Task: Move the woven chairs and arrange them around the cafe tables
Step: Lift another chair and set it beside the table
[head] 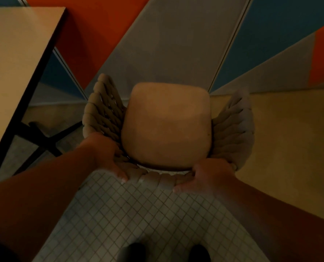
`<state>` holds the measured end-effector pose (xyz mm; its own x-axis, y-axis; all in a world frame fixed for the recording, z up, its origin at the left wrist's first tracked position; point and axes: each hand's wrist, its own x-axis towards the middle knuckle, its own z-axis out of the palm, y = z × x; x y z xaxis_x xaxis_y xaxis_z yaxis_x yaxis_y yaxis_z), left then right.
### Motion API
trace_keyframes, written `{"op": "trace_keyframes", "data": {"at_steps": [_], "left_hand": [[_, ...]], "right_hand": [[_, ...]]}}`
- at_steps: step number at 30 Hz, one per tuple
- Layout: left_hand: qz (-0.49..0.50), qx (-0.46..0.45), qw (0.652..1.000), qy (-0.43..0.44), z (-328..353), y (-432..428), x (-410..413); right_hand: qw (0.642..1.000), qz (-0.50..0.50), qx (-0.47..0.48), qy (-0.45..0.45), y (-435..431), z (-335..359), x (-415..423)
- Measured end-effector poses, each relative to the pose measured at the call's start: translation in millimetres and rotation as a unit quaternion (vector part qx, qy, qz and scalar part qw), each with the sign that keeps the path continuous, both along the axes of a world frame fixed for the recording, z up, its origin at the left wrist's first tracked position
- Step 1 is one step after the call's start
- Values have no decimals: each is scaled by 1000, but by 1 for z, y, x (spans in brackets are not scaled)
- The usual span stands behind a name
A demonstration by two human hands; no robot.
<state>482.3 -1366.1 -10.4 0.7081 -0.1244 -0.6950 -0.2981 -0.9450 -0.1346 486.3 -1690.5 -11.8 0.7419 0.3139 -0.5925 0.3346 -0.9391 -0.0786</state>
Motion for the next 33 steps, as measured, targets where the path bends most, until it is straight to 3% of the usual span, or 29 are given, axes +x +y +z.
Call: {"op": "trace_keyframes", "data": {"at_steps": [18,22,27,33], "left_hand": [[123,-96,985,-73,-15,-25,-28],[180,-114,974,-82,-17,-63,-48],[317,-124,935,-96,-27,-118,-77],[320,-126,939,-13,-1,-185,-83]], "right_hand": [[994,90,33,-48,-33,-7,14],[987,149,1,-55,-61,-6,36],[976,210,-54,-32,-99,-7,66],[960,253,-117,-11,-135,-9,106]]}}
